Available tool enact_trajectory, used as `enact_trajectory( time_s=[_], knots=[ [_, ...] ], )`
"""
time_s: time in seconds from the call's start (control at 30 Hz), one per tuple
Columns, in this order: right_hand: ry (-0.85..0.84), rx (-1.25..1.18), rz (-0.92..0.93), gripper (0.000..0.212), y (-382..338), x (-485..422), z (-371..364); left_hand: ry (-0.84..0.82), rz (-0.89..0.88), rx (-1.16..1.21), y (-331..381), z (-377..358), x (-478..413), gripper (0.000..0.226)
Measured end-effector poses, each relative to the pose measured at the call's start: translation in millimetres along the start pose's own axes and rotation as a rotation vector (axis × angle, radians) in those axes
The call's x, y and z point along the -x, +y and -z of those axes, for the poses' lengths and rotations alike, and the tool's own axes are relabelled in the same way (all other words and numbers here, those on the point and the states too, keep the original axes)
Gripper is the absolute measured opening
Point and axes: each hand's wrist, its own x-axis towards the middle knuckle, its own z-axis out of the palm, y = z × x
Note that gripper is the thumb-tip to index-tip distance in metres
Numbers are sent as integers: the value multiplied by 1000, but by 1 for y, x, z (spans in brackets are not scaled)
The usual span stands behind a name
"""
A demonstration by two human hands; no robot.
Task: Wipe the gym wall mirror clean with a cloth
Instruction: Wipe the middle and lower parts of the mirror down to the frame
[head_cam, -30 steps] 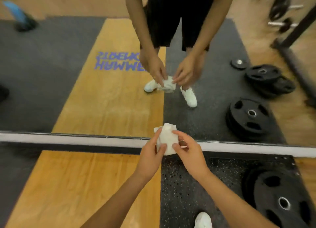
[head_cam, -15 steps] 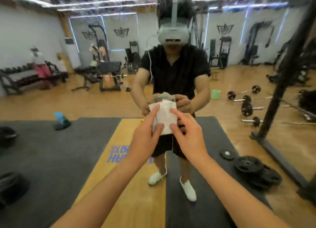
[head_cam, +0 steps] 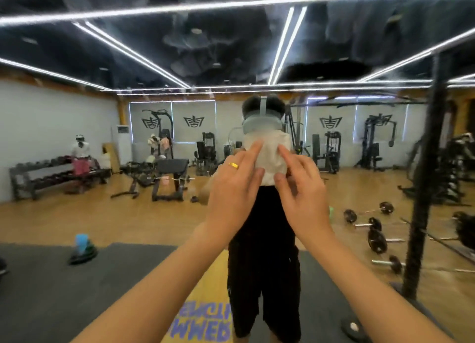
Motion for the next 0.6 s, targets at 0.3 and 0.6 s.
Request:
enact_trajectory(
  time_s=[0.3, 0.6],
  knots=[
    [99, 163, 165, 47, 6, -86, 10, 118, -109, -170, 3, -5, -85, 53],
    [266, 420, 148, 43, 27, -89, 9, 151, -99, -358, -3, -12, -108, 63]
  ],
)
